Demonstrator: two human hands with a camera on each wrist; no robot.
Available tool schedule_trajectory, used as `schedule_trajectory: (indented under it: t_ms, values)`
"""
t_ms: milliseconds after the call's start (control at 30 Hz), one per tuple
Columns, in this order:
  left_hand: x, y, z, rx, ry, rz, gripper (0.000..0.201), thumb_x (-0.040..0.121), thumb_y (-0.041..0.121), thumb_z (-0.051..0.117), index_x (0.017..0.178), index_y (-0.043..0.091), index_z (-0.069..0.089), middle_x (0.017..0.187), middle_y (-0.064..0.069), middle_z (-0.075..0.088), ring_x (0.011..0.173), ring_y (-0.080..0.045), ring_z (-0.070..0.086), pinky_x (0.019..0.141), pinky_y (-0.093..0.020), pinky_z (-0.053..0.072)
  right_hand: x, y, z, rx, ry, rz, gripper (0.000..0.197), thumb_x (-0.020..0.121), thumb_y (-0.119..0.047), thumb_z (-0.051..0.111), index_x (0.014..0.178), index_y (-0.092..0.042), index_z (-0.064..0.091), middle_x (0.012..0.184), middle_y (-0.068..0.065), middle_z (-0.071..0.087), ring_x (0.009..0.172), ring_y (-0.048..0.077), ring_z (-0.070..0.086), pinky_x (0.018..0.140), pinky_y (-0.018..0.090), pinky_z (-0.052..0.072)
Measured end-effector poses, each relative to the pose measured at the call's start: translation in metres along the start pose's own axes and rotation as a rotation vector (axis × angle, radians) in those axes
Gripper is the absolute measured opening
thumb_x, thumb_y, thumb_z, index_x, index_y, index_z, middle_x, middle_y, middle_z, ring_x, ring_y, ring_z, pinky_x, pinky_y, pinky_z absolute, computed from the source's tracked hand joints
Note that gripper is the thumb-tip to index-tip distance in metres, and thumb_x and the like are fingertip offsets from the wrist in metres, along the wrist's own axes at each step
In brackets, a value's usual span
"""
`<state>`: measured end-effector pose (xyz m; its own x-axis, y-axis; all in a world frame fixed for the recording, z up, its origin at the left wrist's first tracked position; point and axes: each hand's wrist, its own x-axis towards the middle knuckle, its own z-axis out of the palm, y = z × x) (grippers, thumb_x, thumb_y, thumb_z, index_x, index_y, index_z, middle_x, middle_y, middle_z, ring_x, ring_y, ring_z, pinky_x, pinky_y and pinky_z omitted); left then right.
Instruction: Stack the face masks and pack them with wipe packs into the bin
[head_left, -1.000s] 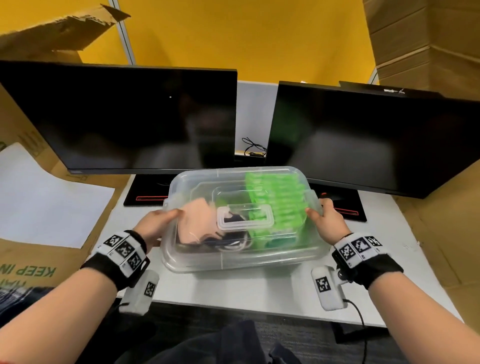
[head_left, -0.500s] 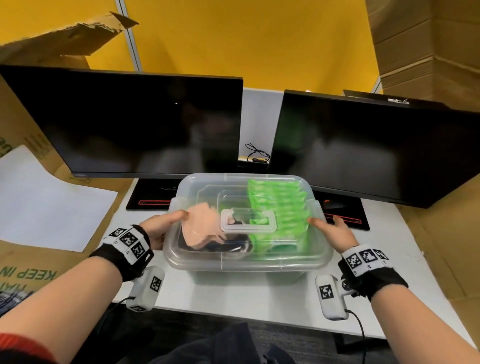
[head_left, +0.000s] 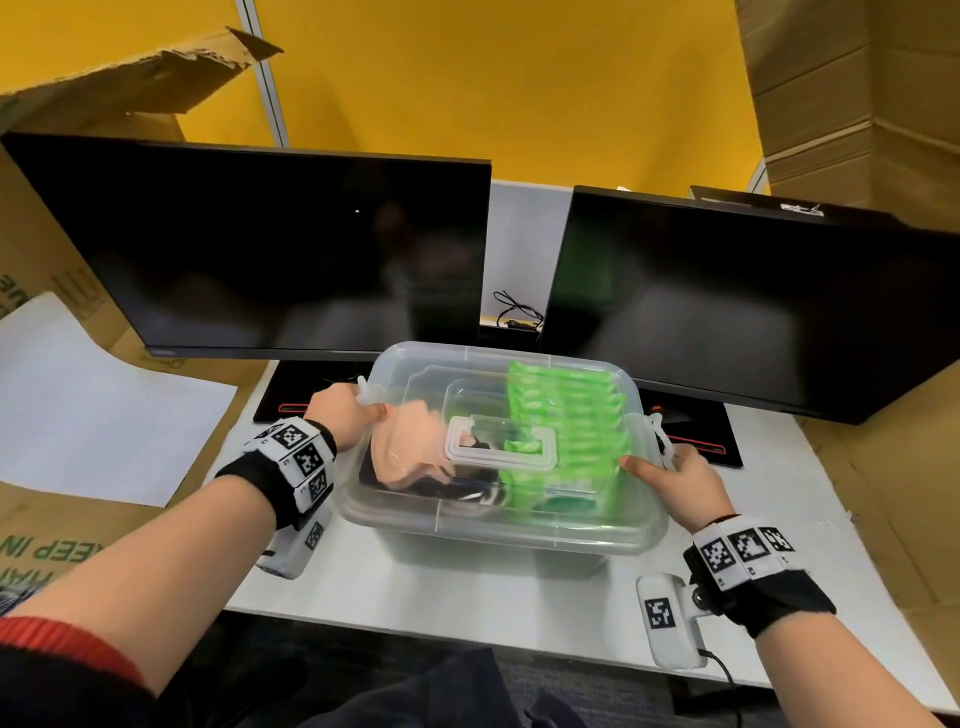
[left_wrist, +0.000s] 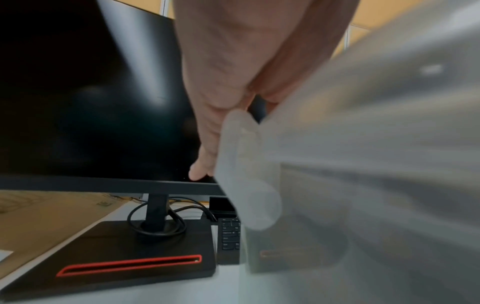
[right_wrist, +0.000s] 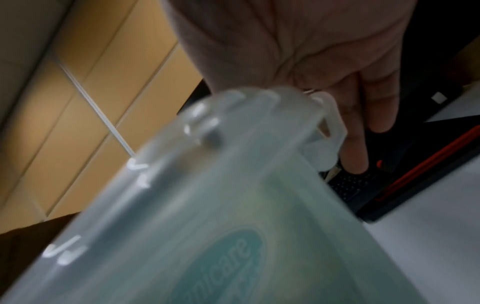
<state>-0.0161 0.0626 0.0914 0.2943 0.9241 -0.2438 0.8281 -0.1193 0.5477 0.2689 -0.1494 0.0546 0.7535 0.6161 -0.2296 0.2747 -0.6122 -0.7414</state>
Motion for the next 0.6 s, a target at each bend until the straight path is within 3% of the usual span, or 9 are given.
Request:
schedule_trajectory:
  t_ms: [100, 267, 500, 600]
  values:
    - [-0.001, -0.001, 0.000, -0.029, -0.006, -0.002, 0.033, 0.092, 0.027, 0.054, 0.113, 0.003, 0.059, 0.115, -0.018, 0.062, 0.107, -0.034, 0.056, 0.090, -0.035, 0.041, -0.005, -0.008, 0.001, -0.080, 0.013, -0.028, 0.051, 0.082, -0.031, 0.067, 0.117, 0.001, 0.048, 0.112, 0.016, 0.060, 0.105, 0.034, 0.055, 0.077, 0.031, 0.039]
    - [-0.004, -0.015, 0.004, -0.152, -0.030, 0.005, 0.050, 0.093, 0.029, 0.052, 0.134, 0.003, 0.043, 0.130, -0.018, 0.053, 0.122, -0.035, 0.047, 0.102, -0.038, 0.035, -0.006, -0.017, -0.001, -0.232, -0.007, -0.031, 0.048, 0.088, -0.033, 0.060, 0.112, 0.006, 0.046, 0.109, 0.023, 0.060, 0.103, 0.037, 0.055, 0.070, 0.031, 0.036]
    - [-0.007, -0.007, 0.004, -0.127, -0.060, -0.023, 0.054, 0.097, 0.025, 0.045, 0.142, 0.001, 0.028, 0.140, -0.021, 0.043, 0.128, -0.035, 0.042, 0.103, -0.035, 0.032, -0.008, -0.026, -0.002, -0.406, -0.002, -0.069, 0.041, 0.091, -0.030, 0.056, 0.109, 0.005, 0.049, 0.110, 0.026, 0.060, 0.105, 0.039, 0.055, 0.071, 0.032, 0.035]
    - [-0.005, -0.015, 0.002, -0.189, -0.076, 0.012, 0.057, 0.099, 0.030, 0.038, 0.147, 0.007, 0.018, 0.149, -0.015, 0.031, 0.137, -0.029, 0.032, 0.110, -0.033, 0.024, -0.008, -0.025, -0.002, -0.428, -0.007, -0.072, 0.042, 0.091, -0.035, 0.055, 0.107, 0.003, 0.051, 0.110, 0.024, 0.061, 0.103, 0.037, 0.056, 0.070, 0.031, 0.036]
